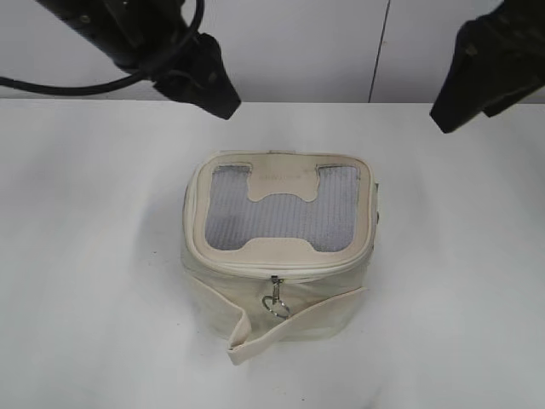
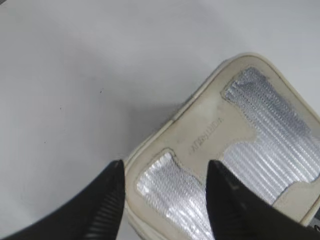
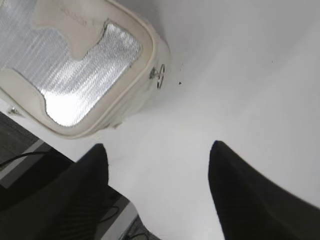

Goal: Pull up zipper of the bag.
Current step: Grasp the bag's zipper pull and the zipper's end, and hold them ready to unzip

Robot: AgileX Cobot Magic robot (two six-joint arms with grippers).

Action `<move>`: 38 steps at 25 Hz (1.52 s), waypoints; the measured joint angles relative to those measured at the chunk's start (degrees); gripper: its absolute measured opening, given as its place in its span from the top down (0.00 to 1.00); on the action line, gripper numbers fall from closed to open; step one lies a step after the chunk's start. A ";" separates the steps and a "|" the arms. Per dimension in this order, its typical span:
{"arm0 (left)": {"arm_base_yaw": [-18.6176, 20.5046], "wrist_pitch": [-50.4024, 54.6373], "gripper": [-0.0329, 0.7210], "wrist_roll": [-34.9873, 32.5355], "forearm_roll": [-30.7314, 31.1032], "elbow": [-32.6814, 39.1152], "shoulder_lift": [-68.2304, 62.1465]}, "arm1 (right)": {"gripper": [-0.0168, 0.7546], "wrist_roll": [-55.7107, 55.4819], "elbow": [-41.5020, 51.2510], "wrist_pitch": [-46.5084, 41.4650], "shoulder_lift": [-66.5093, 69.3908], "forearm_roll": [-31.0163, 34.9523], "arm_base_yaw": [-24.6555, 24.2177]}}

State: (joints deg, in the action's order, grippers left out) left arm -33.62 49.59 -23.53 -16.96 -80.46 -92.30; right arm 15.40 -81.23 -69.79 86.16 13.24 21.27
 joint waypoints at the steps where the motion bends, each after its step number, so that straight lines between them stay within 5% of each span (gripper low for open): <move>1: 0.00 0.62 0.42 -0.56 -0.18 -1.80 -1.40 | 0.34 -0.14 1.47 0.00 -0.98 -0.15 0.00; 21: -0.06 19.44 0.42 -11.77 -16.33 -35.80 -30.11 | 0.34 -6.60 19.54 0.00 -13.38 -6.15 0.00; 38: -2.39 19.92 0.34 -13.32 -20.28 -38.10 -37.20 | 0.34 -6.76 22.36 0.02 -13.50 -6.48 0.00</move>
State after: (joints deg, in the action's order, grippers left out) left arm -36.01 69.51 -36.85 -37.24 -118.56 -129.50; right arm 8.64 -58.86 -69.77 72.66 6.76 21.27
